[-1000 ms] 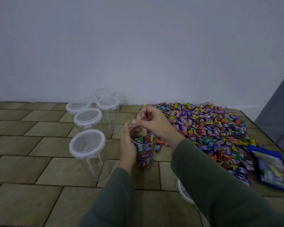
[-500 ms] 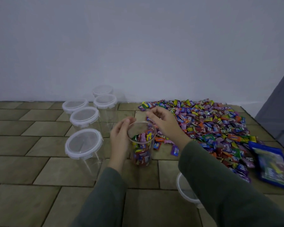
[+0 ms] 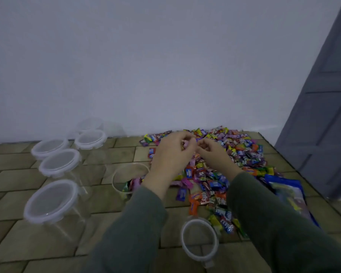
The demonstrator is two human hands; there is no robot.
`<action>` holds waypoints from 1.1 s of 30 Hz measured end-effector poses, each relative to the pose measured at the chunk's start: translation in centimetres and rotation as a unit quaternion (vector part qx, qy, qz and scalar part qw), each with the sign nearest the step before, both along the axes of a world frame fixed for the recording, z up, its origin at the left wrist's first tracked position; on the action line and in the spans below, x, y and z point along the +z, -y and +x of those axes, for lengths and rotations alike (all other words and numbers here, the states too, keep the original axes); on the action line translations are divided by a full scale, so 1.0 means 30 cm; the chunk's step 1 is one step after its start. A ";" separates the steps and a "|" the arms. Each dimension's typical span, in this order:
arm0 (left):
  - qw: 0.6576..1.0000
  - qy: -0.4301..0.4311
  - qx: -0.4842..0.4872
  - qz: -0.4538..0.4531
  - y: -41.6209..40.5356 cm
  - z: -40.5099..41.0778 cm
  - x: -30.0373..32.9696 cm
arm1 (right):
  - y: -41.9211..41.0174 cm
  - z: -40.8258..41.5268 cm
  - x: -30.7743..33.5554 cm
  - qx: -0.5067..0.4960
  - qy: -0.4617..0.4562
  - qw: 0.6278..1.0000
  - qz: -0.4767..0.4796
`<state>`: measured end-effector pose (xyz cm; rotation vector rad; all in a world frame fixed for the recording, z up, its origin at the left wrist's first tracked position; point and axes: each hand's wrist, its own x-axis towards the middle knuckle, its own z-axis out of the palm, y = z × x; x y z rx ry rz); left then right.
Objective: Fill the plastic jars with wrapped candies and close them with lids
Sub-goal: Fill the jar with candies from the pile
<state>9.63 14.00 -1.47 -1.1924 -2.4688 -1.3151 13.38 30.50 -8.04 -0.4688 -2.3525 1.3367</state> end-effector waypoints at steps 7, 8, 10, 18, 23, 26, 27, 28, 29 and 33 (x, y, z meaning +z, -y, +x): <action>0.989 0.002 -0.047 -0.139 -0.299 0.023 -0.187 | -0.315 0.118 -0.036 -0.071 0.034 0.997 -0.021; 0.987 0.000 -0.050 -0.156 -0.342 0.020 -0.213 | -0.360 0.125 -0.044 -0.085 0.038 0.995 -0.022; 0.982 -0.008 -0.052 -0.184 -0.425 0.012 -0.254 | -0.447 0.134 -0.058 -0.110 0.054 0.992 -0.008; 0.969 -0.050 -0.032 -0.239 -0.710 -0.061 -0.336 | -0.723 0.105 -0.148 -0.200 0.117 0.971 0.065; 0.963 -0.070 -0.029 -0.260 -0.873 -0.162 -0.380 | -0.822 0.021 -0.221 -0.254 0.222 0.934 0.115; 0.965 -0.067 -0.015 -0.254 -0.969 -0.217 -0.401 | -0.860 -0.024 -0.252 -0.287 0.253 0.920 0.080; 0.965 -0.068 -0.013 -0.253 -1.002 -0.235 -0.407 | -0.873 -0.038 -0.263 -0.292 0.263 0.917 0.068; 0.964 -0.076 -0.014 -0.253 -1.036 -0.252 -0.413 | -0.885 -0.053 -0.277 -0.293 0.269 0.915 0.066; 0.962 -0.093 -0.019 -0.256 -1.069 -0.270 -0.420 | -0.897 -0.068 -0.292 -0.292 0.270 0.915 0.073; 0.937 -0.176 -0.072 -0.292 -1.180 -0.347 -0.446 | -0.941 -0.116 -0.338 -0.283 0.243 0.920 0.123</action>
